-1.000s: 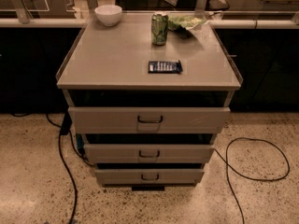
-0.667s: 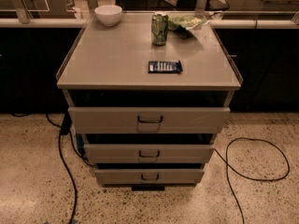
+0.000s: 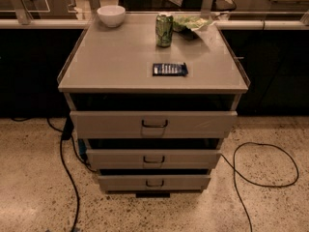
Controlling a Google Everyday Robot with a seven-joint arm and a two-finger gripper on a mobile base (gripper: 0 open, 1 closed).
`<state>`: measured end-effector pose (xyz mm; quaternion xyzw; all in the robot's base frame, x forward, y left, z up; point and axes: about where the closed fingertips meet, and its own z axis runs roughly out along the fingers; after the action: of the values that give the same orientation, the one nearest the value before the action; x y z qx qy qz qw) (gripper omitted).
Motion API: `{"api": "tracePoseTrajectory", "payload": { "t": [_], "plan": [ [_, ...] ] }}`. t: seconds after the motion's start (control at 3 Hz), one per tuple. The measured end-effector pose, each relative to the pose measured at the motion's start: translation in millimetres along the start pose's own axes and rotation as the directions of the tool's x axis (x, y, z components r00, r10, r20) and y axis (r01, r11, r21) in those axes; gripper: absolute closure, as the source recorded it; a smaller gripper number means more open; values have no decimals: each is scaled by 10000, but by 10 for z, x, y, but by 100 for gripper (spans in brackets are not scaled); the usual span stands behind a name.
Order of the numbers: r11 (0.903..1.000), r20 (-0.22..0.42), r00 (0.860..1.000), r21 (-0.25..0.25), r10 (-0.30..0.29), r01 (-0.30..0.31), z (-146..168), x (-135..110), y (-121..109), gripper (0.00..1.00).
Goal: Open top drawer
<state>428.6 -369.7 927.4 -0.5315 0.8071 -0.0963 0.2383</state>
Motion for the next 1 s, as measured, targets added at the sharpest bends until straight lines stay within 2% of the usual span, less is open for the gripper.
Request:
{"api": "tracePoseTrajectory", "payload": {
  "t": [0.33,0.67,1.0],
  "plan": [
    [9990,59,9999,-432,-81,84,273,11,139,0],
    [9926,-6,9997,-1192,-226,223,592,7,299,0],
    [9926,-6,9997,-1192,-226,223,592,6,300,0]
  ]
}}
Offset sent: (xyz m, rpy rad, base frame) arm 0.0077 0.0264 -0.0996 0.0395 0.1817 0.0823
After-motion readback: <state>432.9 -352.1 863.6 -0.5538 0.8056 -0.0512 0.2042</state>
